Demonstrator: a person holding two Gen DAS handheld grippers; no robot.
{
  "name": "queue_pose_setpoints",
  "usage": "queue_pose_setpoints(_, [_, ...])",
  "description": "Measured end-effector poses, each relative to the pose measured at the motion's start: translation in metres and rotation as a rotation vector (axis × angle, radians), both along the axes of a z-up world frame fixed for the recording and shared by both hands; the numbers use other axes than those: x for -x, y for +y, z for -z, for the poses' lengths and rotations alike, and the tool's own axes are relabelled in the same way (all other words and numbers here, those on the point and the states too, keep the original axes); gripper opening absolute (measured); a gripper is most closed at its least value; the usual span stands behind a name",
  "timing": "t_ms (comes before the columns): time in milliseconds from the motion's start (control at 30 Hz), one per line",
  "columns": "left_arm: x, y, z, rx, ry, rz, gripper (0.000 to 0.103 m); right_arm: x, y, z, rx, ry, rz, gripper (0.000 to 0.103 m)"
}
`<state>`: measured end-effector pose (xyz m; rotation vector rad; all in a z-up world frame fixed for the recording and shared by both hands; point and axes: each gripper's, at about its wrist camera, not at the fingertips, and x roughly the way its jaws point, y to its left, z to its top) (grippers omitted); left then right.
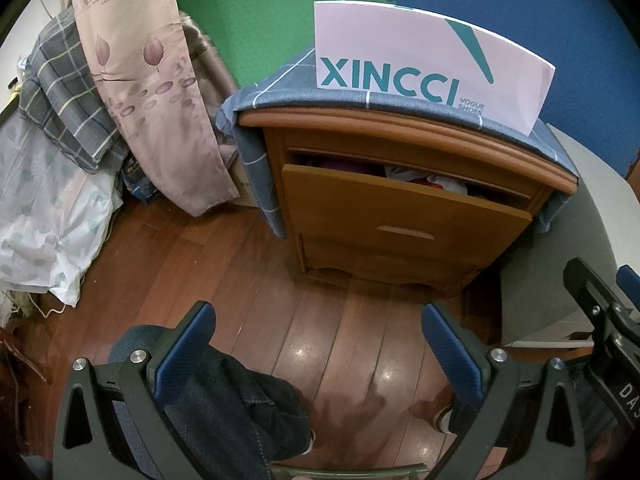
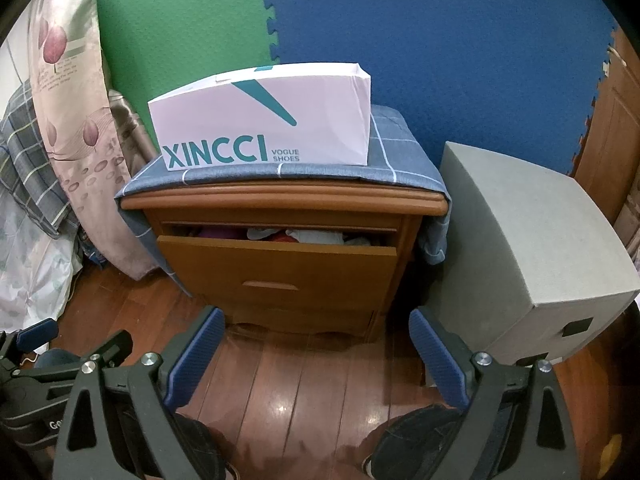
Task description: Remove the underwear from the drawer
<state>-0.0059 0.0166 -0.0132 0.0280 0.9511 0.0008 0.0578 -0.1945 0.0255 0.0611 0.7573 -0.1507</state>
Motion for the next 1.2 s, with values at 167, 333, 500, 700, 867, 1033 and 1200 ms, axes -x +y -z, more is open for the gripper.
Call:
queue_pose_setpoints(167, [-0.001, 0.001, 0.004, 0.0, 0.009, -0.005, 0.102, -0.001, -0.001, 0.002, -0.004, 0.0, 0.003, 0.096])
queue_pose_setpoints(333, [-0.002, 0.0, 0.005, -0.001, 0.013, -0.005, 0.102, -0.002, -0.002, 0.002, -0.004, 0.003, 0.006, 0.096])
queue_pose_setpoints(500, [-0.004, -0.002, 0.006, -0.003, 0.016, -0.006, 0.102, -0.003, -0.004, 0.004, -0.007, 0.008, 0.009, 0.096])
queue_pose_setpoints(700, [-0.007, -0.003, 0.011, 0.017, 0.032, -0.004, 0.102, -0.005, -0.009, 0.004, -0.028, 0.002, -0.004, 0.096])
queue_pose_setpoints(867, [-0.025, -0.001, 0.018, 0.091, 0.045, -0.007, 0.102, -0.014, -0.038, 0.002, -0.094, -0.015, -0.014, 0.096])
queue_pose_setpoints(1033, [-0.061, 0.014, 0.037, 0.326, 0.088, -0.107, 0.102, -0.029, -0.075, 0.005, -0.101, -0.049, -0.024, 0.096])
queue_pose_setpoints(1200, [-0.101, 0.011, 0.063, 0.484, 0.128, -0.173, 0.102, -0.044, -0.108, 0.011, -0.146, -0.074, -0.055, 0.096])
